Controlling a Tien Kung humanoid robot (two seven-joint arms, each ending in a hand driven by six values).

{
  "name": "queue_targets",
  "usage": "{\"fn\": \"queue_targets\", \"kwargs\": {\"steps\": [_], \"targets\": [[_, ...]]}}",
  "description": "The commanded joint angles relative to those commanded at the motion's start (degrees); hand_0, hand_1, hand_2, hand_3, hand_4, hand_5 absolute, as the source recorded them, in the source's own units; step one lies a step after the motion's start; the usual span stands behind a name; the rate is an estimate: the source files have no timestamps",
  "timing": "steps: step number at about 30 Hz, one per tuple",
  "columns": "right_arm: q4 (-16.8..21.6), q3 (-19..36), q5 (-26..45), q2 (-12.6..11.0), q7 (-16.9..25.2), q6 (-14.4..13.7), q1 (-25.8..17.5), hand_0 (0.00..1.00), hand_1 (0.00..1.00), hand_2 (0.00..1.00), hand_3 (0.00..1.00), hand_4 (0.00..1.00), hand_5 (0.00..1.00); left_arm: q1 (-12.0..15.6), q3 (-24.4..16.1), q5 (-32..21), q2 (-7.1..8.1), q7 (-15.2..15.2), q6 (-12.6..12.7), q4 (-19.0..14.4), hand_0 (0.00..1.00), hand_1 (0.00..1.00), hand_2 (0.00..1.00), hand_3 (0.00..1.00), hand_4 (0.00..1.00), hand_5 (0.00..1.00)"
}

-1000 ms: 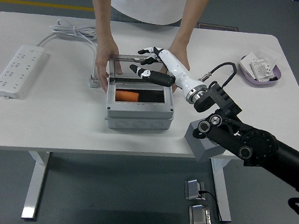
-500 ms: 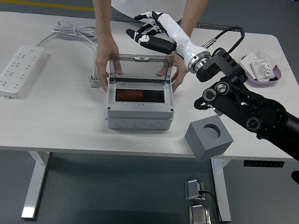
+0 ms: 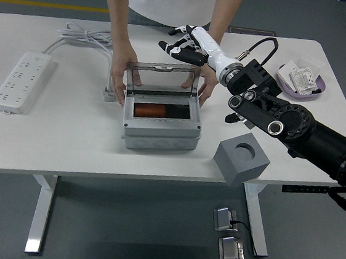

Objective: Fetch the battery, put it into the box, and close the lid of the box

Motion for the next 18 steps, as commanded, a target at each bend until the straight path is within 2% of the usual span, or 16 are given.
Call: {"fn": "queue_targets", "kwargs": {"steps": [4, 8, 13, 18], "targets": [[-1.05, -0.94, 1.07, 0.46, 0.67, -0.38, -0.49, 0.674, 0.559, 0.595, 0.736, 0.758, 0.593, -0.12, -0.1, 0.25, -0.15, -0.03, -0.05, 0.01, 0.642, 0.697, 0.604, 0.586, 0.625, 0.059], [-0.48, -1.84, 1.39, 0.81, 1.3, -0.89, -1.68, 0.688, 0.576, 0.602, 0.737, 0.75, 0.587, -0.12, -0.07, 0.28, -0.41, -0.06, -0.07, 0.03, 0.642, 0.697, 0.604, 0.585, 0.624, 0.059], [1.65, -2.55, 0.42, 0.68, 1.49, -1.24, -3.09, 0.688, 0.576, 0.602, 0.737, 0.75, 0.587, -0.12, 0.08, 0.06, -0.5, -0.17, -0.06, 0.06, 0.642, 0.697, 0.604, 0.585, 0.624, 0.059], [4.96, -2.4, -1.93, -0.64, 0.85, -1.71, -3.72, 0.695, 0.577, 0.604, 0.736, 0.752, 0.59, -0.05, 0.36, -0.58, -0.46, -0.32, 0.09, 0.08, 0.642, 0.697, 0.604, 0.584, 0.624, 0.059]]}}
